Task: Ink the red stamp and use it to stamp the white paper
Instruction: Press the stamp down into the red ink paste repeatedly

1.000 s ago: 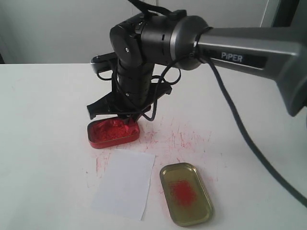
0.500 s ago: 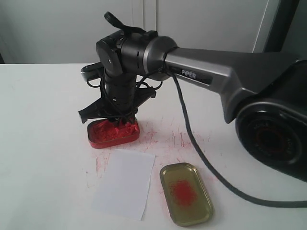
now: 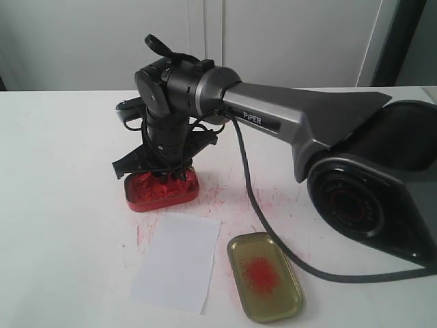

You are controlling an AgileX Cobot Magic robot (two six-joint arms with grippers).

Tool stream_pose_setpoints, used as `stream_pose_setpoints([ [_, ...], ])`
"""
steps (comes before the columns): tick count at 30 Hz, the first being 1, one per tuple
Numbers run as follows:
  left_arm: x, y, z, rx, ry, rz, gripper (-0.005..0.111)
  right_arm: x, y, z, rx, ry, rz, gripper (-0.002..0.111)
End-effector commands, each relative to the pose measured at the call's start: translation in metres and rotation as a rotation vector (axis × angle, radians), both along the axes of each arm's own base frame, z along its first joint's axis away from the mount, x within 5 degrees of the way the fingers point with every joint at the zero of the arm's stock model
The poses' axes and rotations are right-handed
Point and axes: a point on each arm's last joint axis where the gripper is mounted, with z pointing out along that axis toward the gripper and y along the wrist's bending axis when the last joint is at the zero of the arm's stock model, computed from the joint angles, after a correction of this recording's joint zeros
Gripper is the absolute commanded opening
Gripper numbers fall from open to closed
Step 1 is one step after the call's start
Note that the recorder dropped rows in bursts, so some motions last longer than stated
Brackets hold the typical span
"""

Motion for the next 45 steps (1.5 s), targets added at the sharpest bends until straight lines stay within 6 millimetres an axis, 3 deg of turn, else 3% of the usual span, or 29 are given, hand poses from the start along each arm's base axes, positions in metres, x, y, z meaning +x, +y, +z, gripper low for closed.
stream_pose_setpoints([
  [1, 0.000, 0.000, -0.001, -0.002, -0.003, 0.002, 0.000, 0.008, -0.005, -0.003, -0.004, -0.014, 0.000, 0.000],
  [5, 0.000, 0.000, -0.001, -0.002, -0.003, 0.002, 0.000, 0.011, -0.002, -0.014, 0.000, -0.022, 0.007, 0.000],
  [9, 0.000, 0.000, -0.001, -0.002, -0.003, 0.002, 0.000, 0.011, -0.003, -0.060, -0.076, 0.060, 0.005, 0.000],
  [12, 0.000, 0.000, -0.001, -0.002, -0.003, 0.002, 0.000, 0.007, -0.007, -0.078, -0.140, 0.124, -0.002, 0.000],
  [21, 0.000, 0.000, -0.001, -0.002, -0.003, 0.002, 0.000, 0.005, -0.006, -0.087, -0.142, 0.161, -0.007, 0.000],
  [32, 0.000, 0.000, -0.001, -0.002, -0.003, 0.002, 0.000, -0.010, 0.013, -0.088, -0.143, 0.122, 0.049, 0.000],
  [45, 0.000, 0.000, -0.001, -0.002, -0.003, 0.002, 0.000, -0.007, 0.015, -0.091, -0.119, 0.098, 0.054, 0.000],
])
